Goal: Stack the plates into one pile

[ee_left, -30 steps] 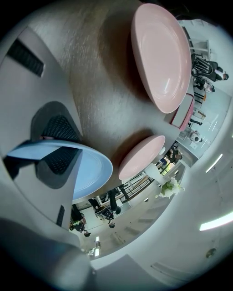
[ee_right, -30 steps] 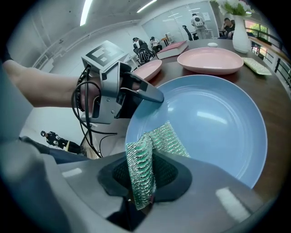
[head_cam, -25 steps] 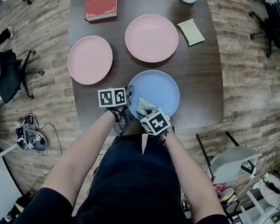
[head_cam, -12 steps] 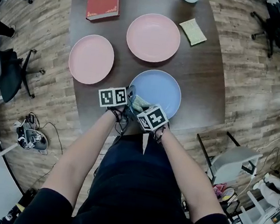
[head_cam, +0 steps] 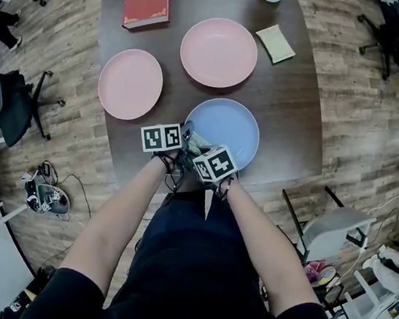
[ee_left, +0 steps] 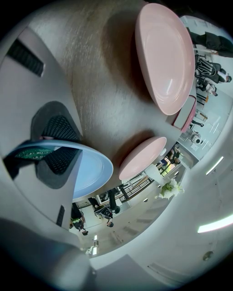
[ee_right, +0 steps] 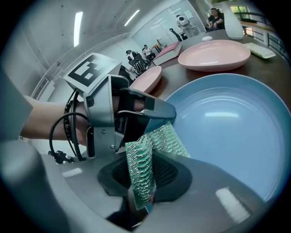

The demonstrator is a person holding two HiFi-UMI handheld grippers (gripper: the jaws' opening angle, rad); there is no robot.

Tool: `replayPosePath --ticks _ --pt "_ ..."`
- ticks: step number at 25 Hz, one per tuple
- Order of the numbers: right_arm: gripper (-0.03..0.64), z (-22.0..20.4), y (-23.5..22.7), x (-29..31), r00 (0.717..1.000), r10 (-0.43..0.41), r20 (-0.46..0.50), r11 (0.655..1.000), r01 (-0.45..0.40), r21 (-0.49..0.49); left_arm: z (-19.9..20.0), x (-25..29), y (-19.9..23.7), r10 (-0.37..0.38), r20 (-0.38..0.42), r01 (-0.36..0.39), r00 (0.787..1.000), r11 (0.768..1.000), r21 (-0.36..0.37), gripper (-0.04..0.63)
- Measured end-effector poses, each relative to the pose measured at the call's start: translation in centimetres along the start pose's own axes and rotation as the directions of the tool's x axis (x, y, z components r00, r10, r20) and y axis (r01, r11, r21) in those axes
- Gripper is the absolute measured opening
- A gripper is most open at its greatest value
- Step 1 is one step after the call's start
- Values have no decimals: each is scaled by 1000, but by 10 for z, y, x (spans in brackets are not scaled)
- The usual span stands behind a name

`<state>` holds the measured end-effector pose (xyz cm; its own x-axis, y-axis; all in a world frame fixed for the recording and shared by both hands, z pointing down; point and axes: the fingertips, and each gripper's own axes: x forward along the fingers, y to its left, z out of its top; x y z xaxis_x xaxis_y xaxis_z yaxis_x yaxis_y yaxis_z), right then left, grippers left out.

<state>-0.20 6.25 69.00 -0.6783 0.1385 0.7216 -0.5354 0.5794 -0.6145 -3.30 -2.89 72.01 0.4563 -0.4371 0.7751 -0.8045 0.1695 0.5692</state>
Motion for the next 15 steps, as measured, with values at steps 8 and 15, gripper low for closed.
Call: replayPosePath --ticks 8,15 --pt "84 -2 1 1 1000 -4 -22 1000 4 -19 1 0 1 4 -4 -4 1000 1000 1 30" --pt "84 -10 -1 -6 999 -19 -39 999 18 -32 0 -1 1 15 -1 -15 1000 1000 11 32"
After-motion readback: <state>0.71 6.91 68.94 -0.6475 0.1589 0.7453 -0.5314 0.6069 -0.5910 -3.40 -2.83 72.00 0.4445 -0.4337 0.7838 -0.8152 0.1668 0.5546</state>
